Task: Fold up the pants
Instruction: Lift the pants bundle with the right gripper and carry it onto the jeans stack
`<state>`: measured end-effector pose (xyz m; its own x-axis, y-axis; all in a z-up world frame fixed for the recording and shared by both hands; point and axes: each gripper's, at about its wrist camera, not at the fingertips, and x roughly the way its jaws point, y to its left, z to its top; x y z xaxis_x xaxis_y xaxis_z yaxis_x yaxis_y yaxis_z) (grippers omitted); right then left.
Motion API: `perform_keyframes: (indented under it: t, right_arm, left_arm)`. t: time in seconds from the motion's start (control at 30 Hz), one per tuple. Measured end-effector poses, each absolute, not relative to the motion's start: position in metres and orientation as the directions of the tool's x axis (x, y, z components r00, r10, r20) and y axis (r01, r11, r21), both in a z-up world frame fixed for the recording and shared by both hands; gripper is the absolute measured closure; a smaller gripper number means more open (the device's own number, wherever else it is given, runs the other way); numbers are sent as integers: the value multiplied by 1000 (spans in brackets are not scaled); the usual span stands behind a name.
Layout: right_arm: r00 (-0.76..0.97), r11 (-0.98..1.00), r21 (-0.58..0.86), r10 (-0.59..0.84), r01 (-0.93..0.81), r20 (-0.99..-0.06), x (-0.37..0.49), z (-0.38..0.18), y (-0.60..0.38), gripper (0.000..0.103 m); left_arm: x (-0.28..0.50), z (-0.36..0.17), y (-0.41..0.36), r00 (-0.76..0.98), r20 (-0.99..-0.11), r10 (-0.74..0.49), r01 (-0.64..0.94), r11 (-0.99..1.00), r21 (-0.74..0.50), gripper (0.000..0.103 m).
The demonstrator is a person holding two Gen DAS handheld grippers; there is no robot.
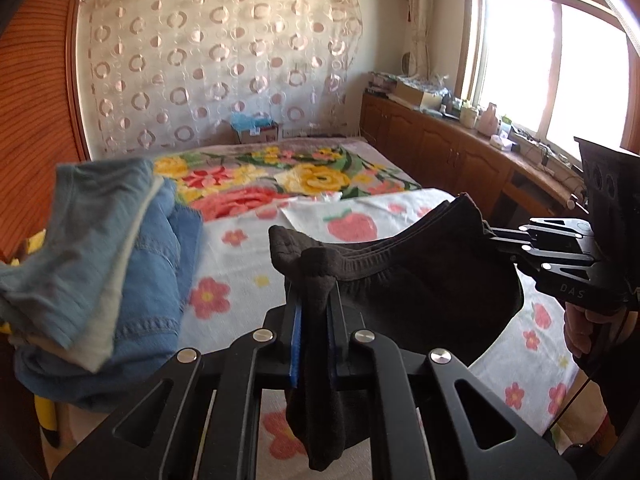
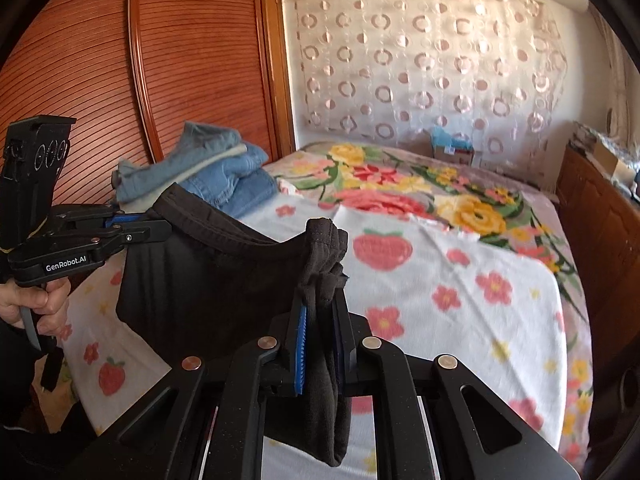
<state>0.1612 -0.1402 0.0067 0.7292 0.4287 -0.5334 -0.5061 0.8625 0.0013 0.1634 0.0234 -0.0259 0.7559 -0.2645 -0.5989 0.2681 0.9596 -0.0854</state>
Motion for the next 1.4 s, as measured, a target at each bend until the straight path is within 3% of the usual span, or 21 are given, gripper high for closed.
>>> perform_keyframes:
  t: [0.53,0.87,1.23,1.4]
  right_arm:
    - [759,803,-55,536,-594,-370,206,50,-93,92]
    - [725,728,-136,608,-672,-324,244,56,-51,92]
    - [686,667,-190,646,-721,-334,300,46,-17,92]
    - [649,616,-224,658,-755,-382,321,34,12,92]
  left_arm:
    - [173,31,79,852,-506,-136,140,990,-30,92]
    - [175,51,129,888,-456,-56,44,998,-35,92]
    - [182,34,183,892,-449,49,-86,994,-62,92]
    - [182,17,204,879,-470,86,-149,984,-97,92]
